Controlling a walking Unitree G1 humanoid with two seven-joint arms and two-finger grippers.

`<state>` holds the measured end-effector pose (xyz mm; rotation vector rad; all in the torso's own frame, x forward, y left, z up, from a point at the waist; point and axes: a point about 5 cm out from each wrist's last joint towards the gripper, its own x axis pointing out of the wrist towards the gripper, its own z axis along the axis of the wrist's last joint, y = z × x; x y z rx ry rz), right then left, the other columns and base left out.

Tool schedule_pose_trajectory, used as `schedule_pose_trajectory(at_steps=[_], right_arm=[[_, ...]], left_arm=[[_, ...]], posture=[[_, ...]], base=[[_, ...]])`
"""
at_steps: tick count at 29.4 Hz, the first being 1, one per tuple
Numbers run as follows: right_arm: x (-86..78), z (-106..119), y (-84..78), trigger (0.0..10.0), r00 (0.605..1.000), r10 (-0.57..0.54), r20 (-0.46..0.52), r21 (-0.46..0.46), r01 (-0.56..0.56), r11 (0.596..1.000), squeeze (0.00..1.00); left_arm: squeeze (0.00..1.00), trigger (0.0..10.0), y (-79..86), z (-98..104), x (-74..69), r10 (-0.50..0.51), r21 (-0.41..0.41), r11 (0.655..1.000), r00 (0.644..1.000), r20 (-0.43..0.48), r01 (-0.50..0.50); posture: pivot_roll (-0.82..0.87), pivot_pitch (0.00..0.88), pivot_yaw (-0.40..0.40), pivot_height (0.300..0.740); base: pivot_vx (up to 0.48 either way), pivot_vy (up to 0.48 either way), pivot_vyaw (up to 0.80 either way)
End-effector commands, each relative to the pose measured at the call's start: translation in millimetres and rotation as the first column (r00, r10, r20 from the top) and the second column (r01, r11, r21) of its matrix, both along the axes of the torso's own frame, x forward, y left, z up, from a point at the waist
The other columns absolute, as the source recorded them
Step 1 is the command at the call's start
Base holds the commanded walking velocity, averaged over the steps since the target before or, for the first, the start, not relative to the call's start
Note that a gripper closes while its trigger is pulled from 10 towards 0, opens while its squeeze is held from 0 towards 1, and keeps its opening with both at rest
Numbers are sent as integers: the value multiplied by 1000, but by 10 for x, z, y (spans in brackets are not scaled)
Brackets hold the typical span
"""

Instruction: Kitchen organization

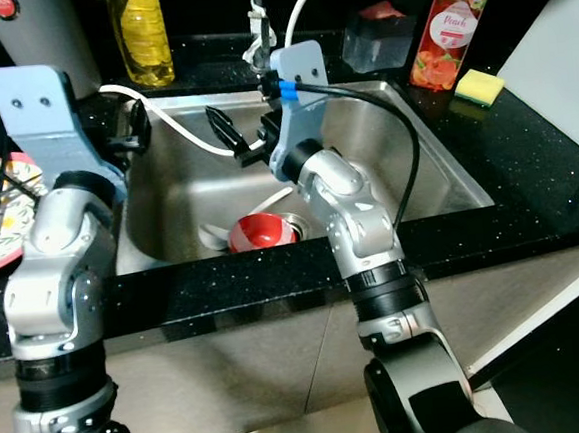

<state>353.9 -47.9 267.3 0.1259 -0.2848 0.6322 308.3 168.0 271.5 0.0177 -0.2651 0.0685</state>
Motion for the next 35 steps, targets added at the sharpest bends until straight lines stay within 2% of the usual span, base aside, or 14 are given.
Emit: schedule_pose_trajectory(at_steps=[1, 35], right_arm=[[14, -8, -54, 10000, 1000, -15, -1, -2, 15, 1000, 0], [26, 7, -30, 10000, 1000, -6, 1, -6, 6, 1000, 0]], left_arm=[[0, 10000, -35, -65, 5, -14, -11, 1000, 1000, -21, 14], [0, 10000, -24, -80, 11, -8, -17, 1000, 1000, -24, 8]], posture=[[144, 0, -64, 740], [143, 0, -70, 740]], base=[[0, 0, 0], [0, 0, 0]])
